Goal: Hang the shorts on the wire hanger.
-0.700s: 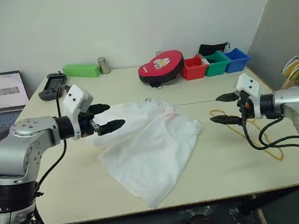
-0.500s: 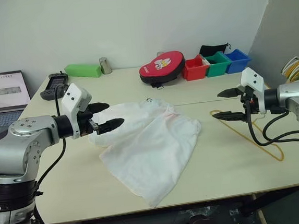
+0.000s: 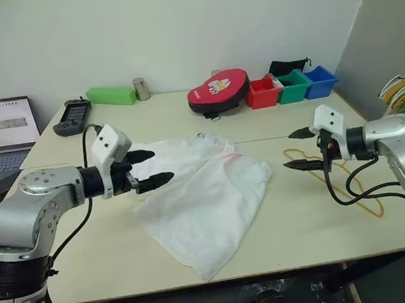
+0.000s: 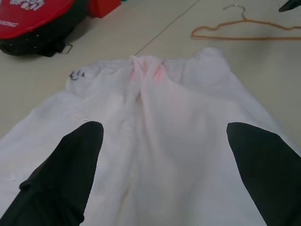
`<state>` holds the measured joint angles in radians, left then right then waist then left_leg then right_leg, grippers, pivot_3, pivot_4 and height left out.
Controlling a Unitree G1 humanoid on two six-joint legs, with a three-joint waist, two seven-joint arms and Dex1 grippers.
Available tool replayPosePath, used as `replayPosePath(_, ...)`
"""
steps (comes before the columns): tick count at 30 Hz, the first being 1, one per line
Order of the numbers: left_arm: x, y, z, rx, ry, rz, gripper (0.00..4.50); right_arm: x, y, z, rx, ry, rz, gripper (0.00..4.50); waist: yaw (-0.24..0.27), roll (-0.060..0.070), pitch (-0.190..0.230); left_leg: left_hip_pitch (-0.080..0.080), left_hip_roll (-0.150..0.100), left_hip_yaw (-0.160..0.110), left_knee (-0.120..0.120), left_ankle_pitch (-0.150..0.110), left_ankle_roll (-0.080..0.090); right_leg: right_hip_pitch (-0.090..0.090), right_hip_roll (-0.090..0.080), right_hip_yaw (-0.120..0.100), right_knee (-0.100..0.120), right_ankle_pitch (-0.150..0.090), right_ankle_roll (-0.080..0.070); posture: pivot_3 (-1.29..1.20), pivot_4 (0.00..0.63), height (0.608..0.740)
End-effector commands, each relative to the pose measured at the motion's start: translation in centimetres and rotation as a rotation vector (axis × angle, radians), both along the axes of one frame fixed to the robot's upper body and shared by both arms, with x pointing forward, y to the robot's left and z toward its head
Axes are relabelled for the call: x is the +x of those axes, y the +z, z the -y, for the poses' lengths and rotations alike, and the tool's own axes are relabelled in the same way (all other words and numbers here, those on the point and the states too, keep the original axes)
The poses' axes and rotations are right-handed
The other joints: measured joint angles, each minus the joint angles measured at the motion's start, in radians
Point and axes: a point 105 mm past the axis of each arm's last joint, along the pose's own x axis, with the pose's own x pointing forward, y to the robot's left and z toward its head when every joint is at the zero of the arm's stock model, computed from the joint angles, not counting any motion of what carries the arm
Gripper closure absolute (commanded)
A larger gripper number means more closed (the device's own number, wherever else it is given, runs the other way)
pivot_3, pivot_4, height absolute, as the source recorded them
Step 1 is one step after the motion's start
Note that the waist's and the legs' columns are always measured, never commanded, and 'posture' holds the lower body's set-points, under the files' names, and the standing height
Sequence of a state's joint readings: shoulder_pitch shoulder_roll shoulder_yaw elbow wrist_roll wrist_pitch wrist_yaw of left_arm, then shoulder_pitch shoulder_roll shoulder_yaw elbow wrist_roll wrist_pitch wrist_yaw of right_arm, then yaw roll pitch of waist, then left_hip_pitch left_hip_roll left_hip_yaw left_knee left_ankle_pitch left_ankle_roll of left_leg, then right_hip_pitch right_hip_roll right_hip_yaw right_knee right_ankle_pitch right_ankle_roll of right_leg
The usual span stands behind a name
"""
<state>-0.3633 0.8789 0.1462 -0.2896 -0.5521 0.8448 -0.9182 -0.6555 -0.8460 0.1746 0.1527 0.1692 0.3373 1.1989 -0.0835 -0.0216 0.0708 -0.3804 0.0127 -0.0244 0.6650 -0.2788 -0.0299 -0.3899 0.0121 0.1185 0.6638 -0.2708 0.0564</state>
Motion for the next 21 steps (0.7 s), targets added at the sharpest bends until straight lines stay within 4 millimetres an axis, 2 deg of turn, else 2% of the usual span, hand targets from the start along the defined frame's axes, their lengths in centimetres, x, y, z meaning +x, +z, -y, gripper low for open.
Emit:
replayPosePath(1,0.0,-0.3,-1.9,-0.021,0.118,0.007,0.0,1.3,0.2,-0.1,-0.096,0.057,0.116,0.04,-0.002,0.0,0.0,0.0,0.0,0.0,0.0,0.0,0.0,0.0,0.0,0.0,0.0,0.0,0.0,0.0,0.0,0.74)
replayPosePath(6,-2.1,-3.6,-6.0,-0.032,0.314,-0.094,0.0,3.8,-2.1,-0.2,-0.247,0.114,0.225,0.04,-0.017,0.0,0.0,0.003,0.001,0.0,0.0,0.0,0.0,0.0,0.0,0.003,0.001,0.0,0.0,0.02,0.007,0.74)
replayPosePath(14,-5.3,-6.5,-7.8,-0.052,0.412,-0.206,0.0,4.5,-4.2,-2.0,-0.288,0.241,0.237,0.04,0.007,0.0,0.0,0.003,0.002,-0.003,0.0,0.0,0.0,0.001,-0.004,0.002,0.002,0.0,0.0,0.08,0.021,0.74)
replayPosePath(18,-5.7,-7.3,-7.9,-0.05,0.432,-0.227,0.0,4.9,-4.9,-2.7,-0.292,0.253,0.222,0.04,0.016,0.0,0.0,0.004,0.002,-0.003,0.0,0.0,0.0,0.002,-0.006,0.002,0.002,0.0,0.0,0.09,0.021,0.74)
replayPosePath(21,-6.1,-6.9,-5.4,-0.075,0.326,-0.248,0.0,5.1,-5.7,-2.3,-0.355,0.267,0.23,0.04,0.028,0.0,0.0,0.005,0.001,-0.002,0.0,0.0,0.0,0.003,-0.006,0.002,0.002,0.0,-0.001,0.1,0.021,0.74)
